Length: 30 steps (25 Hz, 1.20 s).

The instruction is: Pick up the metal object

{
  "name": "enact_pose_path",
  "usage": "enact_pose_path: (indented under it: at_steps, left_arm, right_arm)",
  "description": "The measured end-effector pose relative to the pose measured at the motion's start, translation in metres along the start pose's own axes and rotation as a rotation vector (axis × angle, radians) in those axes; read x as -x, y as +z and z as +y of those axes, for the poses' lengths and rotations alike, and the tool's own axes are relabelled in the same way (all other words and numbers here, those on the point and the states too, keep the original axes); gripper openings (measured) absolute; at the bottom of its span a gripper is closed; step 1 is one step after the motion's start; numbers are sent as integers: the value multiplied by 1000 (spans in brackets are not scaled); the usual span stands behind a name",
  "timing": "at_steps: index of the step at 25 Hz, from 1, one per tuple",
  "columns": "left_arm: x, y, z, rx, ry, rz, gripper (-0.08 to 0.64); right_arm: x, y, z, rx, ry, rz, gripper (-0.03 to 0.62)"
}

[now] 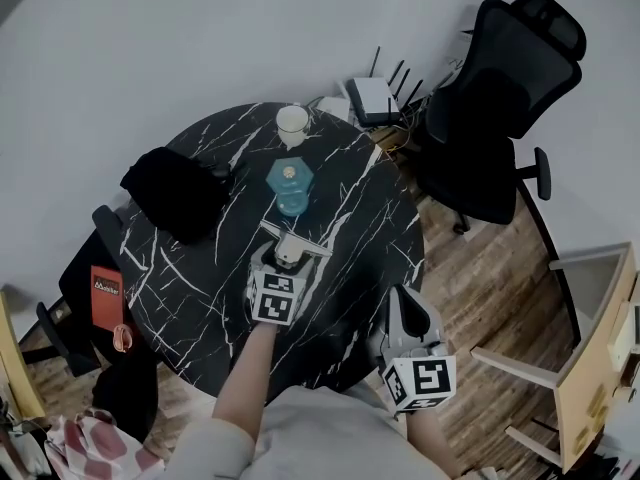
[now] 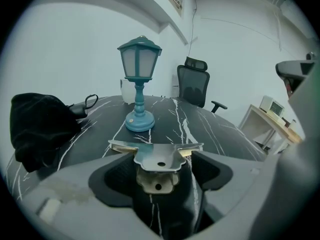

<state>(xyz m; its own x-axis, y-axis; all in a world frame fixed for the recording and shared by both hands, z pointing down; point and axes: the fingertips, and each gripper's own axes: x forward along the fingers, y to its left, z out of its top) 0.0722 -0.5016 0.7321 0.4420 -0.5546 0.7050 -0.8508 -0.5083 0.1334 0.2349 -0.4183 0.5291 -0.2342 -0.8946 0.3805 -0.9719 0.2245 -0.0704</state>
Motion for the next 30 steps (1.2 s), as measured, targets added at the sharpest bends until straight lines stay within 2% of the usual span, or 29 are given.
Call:
enact_pose_path:
  at_steps: [9, 10, 14, 16, 26, 30]
  left_arm:
    - [-11, -7, 8, 24, 74, 24, 349]
    - [-11, -6, 10, 27, 83, 20, 319]
    - [-10, -7, 11, 39, 87, 22, 307]
    - [-6, -7, 10, 68, 81, 21, 306]
    - [41, 21, 7, 147, 59, -103, 305]
    - [65, 28, 2, 150, 50, -131, 305]
  right_arm:
    - [-1, -2, -3, -2, -6, 7, 2]
    - [-1, -2, -3, -1, -5, 7, 2]
    - [-1, 1, 0, 6, 3, 1, 2]
    - [-1, 2, 3, 8, 10, -3, 2]
    - [-6, 19, 26, 25, 72, -46, 2]
    - [-9, 27, 37, 33, 103, -69, 2]
